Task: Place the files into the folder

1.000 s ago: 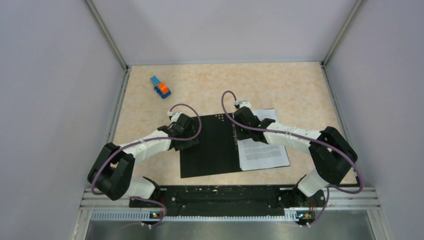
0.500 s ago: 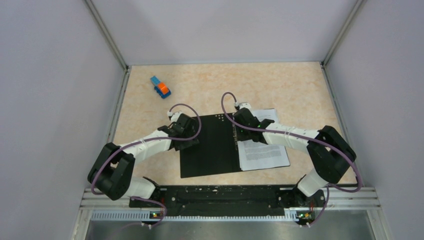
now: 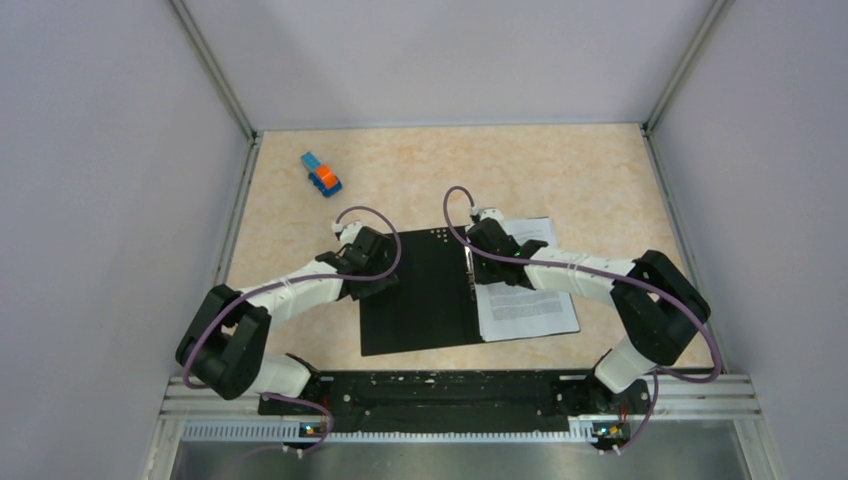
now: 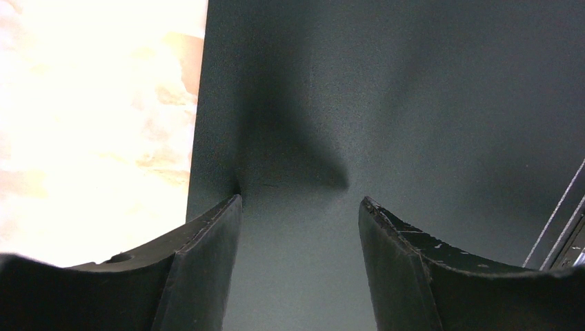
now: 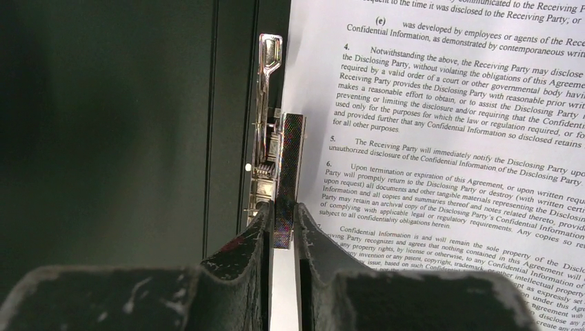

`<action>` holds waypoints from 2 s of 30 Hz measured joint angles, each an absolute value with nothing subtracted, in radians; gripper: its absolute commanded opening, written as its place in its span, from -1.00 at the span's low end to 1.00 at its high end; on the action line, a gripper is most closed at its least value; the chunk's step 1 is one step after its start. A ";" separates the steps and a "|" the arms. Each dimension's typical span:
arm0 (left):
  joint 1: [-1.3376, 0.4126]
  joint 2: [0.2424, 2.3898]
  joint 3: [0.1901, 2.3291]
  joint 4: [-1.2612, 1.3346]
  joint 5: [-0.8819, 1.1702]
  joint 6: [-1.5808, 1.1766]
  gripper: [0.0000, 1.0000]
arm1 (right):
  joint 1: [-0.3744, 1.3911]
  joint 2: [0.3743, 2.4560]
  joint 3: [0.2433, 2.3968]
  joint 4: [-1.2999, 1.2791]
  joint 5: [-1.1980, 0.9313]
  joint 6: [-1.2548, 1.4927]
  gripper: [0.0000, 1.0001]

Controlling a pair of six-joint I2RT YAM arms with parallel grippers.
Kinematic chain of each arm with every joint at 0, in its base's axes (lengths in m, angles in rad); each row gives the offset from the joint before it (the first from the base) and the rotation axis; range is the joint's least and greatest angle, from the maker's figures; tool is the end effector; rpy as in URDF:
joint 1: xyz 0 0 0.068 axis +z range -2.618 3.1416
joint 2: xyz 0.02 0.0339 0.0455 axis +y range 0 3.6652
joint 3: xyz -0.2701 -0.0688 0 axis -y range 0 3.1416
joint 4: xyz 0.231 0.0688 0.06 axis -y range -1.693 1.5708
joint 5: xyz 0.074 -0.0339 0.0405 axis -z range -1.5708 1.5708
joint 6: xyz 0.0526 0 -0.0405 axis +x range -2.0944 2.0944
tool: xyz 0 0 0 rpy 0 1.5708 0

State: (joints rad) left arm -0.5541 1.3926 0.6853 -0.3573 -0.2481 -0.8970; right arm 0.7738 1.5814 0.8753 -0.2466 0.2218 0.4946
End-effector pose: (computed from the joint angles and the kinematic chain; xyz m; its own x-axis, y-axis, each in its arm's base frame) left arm 0.2171 -0.1191 0.1655 -0.7835 -0.4060 -0.4704 -0.3261 0.9131 -0.2449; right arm 0.2299 0.2085 0.1772 -0.7934 -0.1278 -0.5951 -0.2431 0.9629 0.1173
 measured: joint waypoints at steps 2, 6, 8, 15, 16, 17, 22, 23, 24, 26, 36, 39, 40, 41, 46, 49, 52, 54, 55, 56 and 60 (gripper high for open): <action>-0.554 1.392 0.683 -0.351 -0.253 -0.908 0.37 | 0.774 1.579 0.872 -0.245 0.223 0.499 -0.80; -0.554 1.387 0.675 -0.339 -0.262 -0.937 0.37 | 0.774 1.565 0.857 -0.246 0.214 0.502 -0.82; -0.554 1.383 0.669 -0.333 -0.265 -0.949 0.37 | 0.774 1.559 0.849 -0.247 0.207 0.503 -0.83; -0.554 1.384 0.667 -0.316 -0.269 -0.975 0.37 | 0.774 1.540 0.820 -0.228 0.200 0.517 -0.83; -0.554 1.384 0.667 -0.315 -0.269 -0.977 0.37 | 0.774 1.539 0.817 -0.224 0.200 0.518 -0.83; -0.554 1.384 0.667 -0.314 -0.269 -0.979 0.37 | 0.774 1.539 0.816 -0.223 0.200 0.519 -0.83; -0.554 1.384 0.666 -0.314 -0.271 -0.986 0.38 | 0.776 1.537 0.803 -0.205 0.199 0.525 -0.83; -0.554 1.384 0.666 -0.314 -0.271 -0.987 0.37 | 0.776 1.536 0.800 -0.202 0.200 0.526 -0.83; -0.554 1.384 0.666 -0.314 -0.271 -0.989 0.37 | 0.776 1.536 0.798 -0.200 0.200 0.528 -0.83; -0.554 1.384 0.666 -0.314 -0.271 -0.991 0.37 | 0.777 1.536 0.798 -0.200 0.200 0.528 -0.83; -0.554 1.384 0.666 -0.313 -0.271 -0.996 0.37 | 0.786 1.536 0.784 -0.186 0.209 0.530 -0.83; -0.554 1.384 0.666 -0.314 -0.272 -0.997 0.37 | 0.788 1.536 0.776 -0.177 0.212 0.532 -0.82; -0.554 1.384 0.666 -0.314 -0.272 -0.997 0.37 | 0.788 1.537 0.772 -0.172 0.212 0.533 -0.82; -0.554 1.384 0.666 -0.314 -0.273 -0.997 0.37 | 0.788 1.537 0.772 -0.171 0.212 0.533 -0.82; -0.554 1.383 0.666 -0.314 -0.274 -0.998 0.37 | 0.789 1.537 0.772 -0.171 0.213 0.532 -0.69; -0.554 1.383 0.666 -0.314 -0.275 -0.998 0.37 | 0.790 1.537 0.772 -0.173 0.213 0.529 -0.67; -0.554 1.383 0.666 -0.314 -0.275 -0.998 0.37 | 0.790 1.538 0.766 -0.170 0.216 0.525 -0.62; -0.554 1.383 0.666 -0.315 -0.275 -0.998 0.37 | 0.790 1.538 0.766 -0.170 0.217 0.524 -0.59; -0.554 1.383 0.666 -0.315 -0.275 -0.998 0.37 | 0.790 1.538 0.766 -0.171 0.217 0.524 -0.58; -0.554 1.383 0.666 -0.315 -0.275 -0.998 0.37 | 0.790 1.538 0.766 -0.171 0.219 0.524 -0.57; -0.554 1.383 0.666 -0.315 -0.276 -0.998 0.37 | 0.790 1.535 0.766 -0.175 0.221 0.522 -0.51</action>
